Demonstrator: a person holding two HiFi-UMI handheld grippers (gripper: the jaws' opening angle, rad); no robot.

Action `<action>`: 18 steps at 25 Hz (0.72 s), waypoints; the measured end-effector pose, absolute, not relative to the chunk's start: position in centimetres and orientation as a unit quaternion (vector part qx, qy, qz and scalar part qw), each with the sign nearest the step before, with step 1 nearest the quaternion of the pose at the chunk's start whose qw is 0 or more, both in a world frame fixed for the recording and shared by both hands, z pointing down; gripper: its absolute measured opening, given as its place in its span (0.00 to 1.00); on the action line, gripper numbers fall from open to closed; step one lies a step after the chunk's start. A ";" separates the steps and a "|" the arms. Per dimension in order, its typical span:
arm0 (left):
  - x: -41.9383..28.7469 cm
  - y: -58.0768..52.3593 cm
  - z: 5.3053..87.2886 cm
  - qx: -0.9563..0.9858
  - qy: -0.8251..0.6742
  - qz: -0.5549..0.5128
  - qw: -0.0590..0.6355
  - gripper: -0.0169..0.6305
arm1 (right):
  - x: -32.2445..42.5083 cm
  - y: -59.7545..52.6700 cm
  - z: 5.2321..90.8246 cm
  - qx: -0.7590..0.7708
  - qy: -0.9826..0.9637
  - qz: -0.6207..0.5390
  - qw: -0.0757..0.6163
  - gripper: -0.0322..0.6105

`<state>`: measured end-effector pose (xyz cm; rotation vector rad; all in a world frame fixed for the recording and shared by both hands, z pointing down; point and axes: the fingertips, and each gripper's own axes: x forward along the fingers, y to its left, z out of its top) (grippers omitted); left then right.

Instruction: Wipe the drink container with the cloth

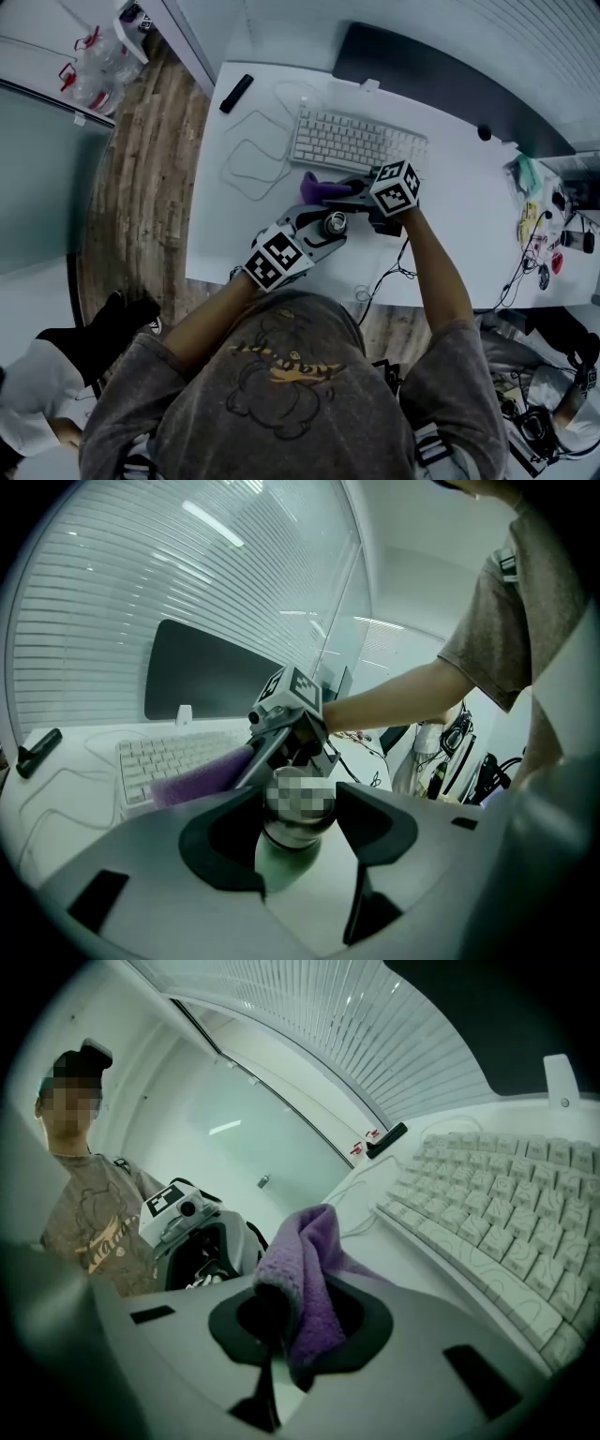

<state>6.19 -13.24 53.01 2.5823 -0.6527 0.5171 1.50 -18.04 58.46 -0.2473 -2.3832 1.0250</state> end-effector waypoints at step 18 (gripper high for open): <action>6.3 -13.4 53.1 0.930 -0.232 0.187 0.216 0.42 | 5.3 -18.4 58.6 -0.020 -0.888 0.391 0.243 0.13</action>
